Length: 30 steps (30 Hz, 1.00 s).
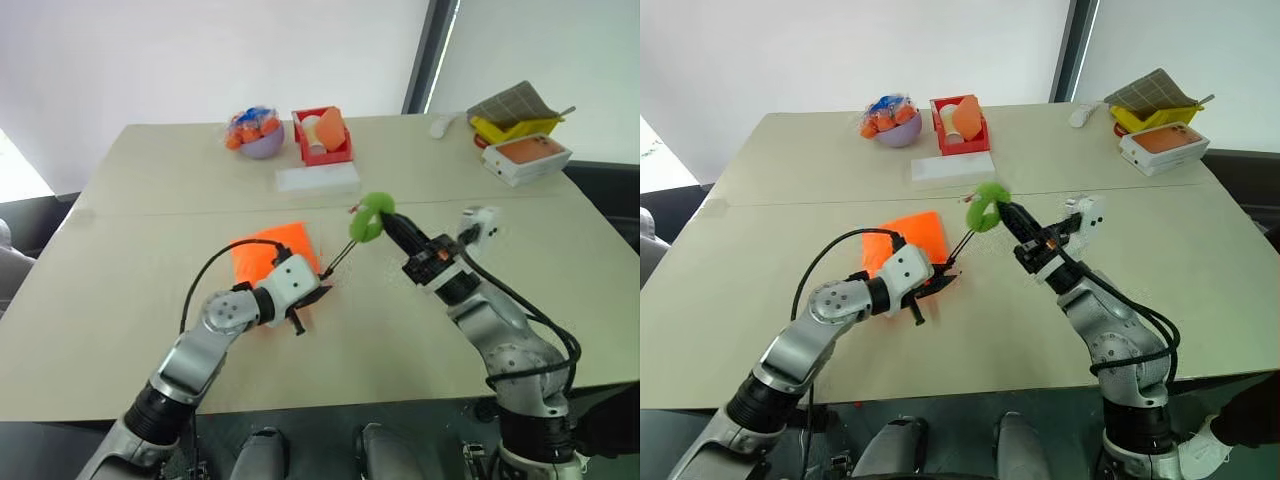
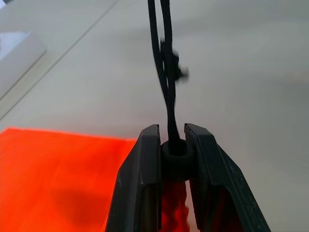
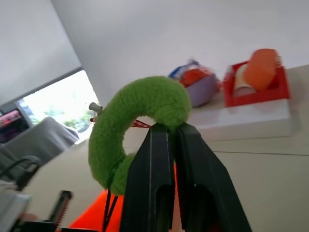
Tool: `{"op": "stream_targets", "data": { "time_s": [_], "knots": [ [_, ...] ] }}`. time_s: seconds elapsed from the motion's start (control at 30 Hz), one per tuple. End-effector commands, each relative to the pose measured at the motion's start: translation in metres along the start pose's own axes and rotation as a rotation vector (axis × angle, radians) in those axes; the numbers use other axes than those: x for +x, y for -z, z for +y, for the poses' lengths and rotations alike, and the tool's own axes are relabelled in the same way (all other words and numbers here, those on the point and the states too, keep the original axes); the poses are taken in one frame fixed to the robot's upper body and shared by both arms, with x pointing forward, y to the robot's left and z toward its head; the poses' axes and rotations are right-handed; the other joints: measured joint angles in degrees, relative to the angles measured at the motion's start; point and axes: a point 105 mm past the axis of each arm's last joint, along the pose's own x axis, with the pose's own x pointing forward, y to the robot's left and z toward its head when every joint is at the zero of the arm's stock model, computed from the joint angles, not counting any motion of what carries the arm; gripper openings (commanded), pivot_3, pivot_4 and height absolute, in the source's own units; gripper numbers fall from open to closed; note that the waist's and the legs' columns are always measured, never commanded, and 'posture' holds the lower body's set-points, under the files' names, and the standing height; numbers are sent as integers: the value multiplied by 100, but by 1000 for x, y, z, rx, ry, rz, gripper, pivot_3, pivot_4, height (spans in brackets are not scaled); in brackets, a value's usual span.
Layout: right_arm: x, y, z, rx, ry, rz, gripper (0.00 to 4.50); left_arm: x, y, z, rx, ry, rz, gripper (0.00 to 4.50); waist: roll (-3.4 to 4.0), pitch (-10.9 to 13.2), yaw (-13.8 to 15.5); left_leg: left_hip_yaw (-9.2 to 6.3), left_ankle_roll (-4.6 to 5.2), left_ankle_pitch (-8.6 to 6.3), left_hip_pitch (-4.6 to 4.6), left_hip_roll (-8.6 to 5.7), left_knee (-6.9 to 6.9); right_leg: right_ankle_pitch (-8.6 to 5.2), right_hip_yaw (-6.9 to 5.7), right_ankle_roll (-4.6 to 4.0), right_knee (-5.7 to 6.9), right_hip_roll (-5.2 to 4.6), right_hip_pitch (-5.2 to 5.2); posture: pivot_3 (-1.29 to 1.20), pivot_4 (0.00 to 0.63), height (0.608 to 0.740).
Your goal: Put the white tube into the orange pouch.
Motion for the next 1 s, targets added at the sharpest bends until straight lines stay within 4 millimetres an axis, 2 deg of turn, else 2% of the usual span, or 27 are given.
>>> {"op": "stream_targets", "data": {
  "time_s": [0.03,0.13,0.23,0.33,0.47,0.53,0.57,0.73,0.77,0.8,0.93,1.0],
  "knots": [
    [-2,-10,-39,-116,206,-41,0,-15,9,7,4,-7,13,246,0,0,11,0,0,0,-2,0,0,0,0,0,0,0,-1,0,150,740],
    [-7,-9,-68,-170,369,-27,0,-27,19,14,-13,-25,33,246,3,2,18,0,0,0,-6,0,-2,3,0,-6,-1,-2,-4,0,150,740],
    [-12,-7,-83,-191,452,-15,0,-37,28,18,-13,-31,55,246,3,1,15,1,0,0,-7,0,-3,8,0,-15,-1,-2,-5,0,150,740],
    [-13,-2,-85,-202,461,9,0,-40,32,18,-13,-29,61,246,4,2,11,1,0,0,-6,0,-3,6,0,-12,-1,-2,-4,0,150,740],
    [-9,11,-73,-210,377,78,0,-41,29,16,-64,-18,30,246,4,2,9,1,0,0,-5,0,-2,4,0,-8,-1,-2,-2,0,150,740],
    [-8,24,-59,-230,273,163,696,-42,18,13,-145,7,-31,1286,5,2,6,0,0,0,-5,0,-3,3,0,-5,0,-1,-3,0,150,740],
    [-10,30,-54,-255,228,203,1008,-43,14,12,-170,19,-53,1640,5,2,6,1,0,0,-4,0,-3,2,0,-5,0,-2,-2,0,150,740],
    [-28,45,-41,-294,84,315,3494,-60,8,11,-313,44,-87,4169,4,2,8,-1,5,-2,-4,1,-2,-2,0,1,-1,-1,0,0,150,740],
    [-34,46,-42,-298,74,333,3963,-67,9,15,-369,23,-103,4497,4,2,2,-1,5,-2,-3,1,-1,-2,0,1,0,-2,1,0,150,740],
    [-39,47,-43,-294,62,348,4468,-73,10,17,-422,8,-115,4500,4,2,-7,-1,5,-2,-1,1,-1,-2,0,1,-1,-2,2,0,150,740],
    [-56,44,-41,-293,8,372,4468,-95,14,18,-512,-10,-108,4500,2,3,4,-1,5,-3,-1,1,1,-3,0,1,-1,-2,1,0,150,740],
    [-62,40,-43,-290,0,355,4468,-105,17,27,-546,-71,-119,4500,2,3,12,-1,4,-3,-1,1,1,-3,0,1,-2,-2,1,0,150,740]
  ]
}}
